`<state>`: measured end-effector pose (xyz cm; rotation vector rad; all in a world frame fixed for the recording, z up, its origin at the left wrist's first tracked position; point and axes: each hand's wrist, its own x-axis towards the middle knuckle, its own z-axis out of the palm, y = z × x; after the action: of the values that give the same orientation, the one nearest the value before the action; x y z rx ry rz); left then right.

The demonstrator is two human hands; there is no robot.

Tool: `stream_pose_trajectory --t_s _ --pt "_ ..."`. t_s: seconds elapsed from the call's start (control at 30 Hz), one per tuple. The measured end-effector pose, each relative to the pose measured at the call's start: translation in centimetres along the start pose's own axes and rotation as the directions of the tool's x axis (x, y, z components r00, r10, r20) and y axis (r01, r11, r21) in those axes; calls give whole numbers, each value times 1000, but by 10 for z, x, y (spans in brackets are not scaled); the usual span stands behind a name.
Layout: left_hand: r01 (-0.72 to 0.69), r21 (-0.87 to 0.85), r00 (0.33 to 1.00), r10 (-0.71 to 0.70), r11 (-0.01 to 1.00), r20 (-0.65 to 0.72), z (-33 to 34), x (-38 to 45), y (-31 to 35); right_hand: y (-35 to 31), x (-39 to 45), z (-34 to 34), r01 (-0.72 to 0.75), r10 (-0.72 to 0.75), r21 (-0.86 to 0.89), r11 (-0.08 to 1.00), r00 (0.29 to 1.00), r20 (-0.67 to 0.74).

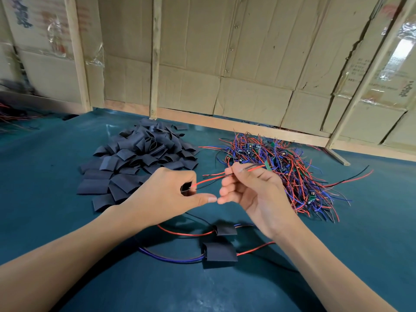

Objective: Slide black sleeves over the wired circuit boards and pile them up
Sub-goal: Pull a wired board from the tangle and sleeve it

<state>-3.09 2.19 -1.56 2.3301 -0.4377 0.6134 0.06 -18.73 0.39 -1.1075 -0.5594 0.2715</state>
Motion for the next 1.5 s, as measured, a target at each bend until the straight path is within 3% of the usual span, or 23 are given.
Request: stream_pose_trajectory --t_s 0.63,1.1,1.37,1.5 --pt "34 7 999 -34 999 4 2 -1 4 4 -2 10 69 -67 -101 993 998 20" --pt "6 15 999 -7 1000 32 3 -1 3 9 -3 15 9 -13 -87 996 999 -41" --pt "5 48 999 -7 999 48 1 -2 10 9 -3 12 53 -65 -195 979 996 -54" --pt "-21 109 996 11 994 91 1 -2 12 11 -7 17 93 -121 -383 919 991 -52"
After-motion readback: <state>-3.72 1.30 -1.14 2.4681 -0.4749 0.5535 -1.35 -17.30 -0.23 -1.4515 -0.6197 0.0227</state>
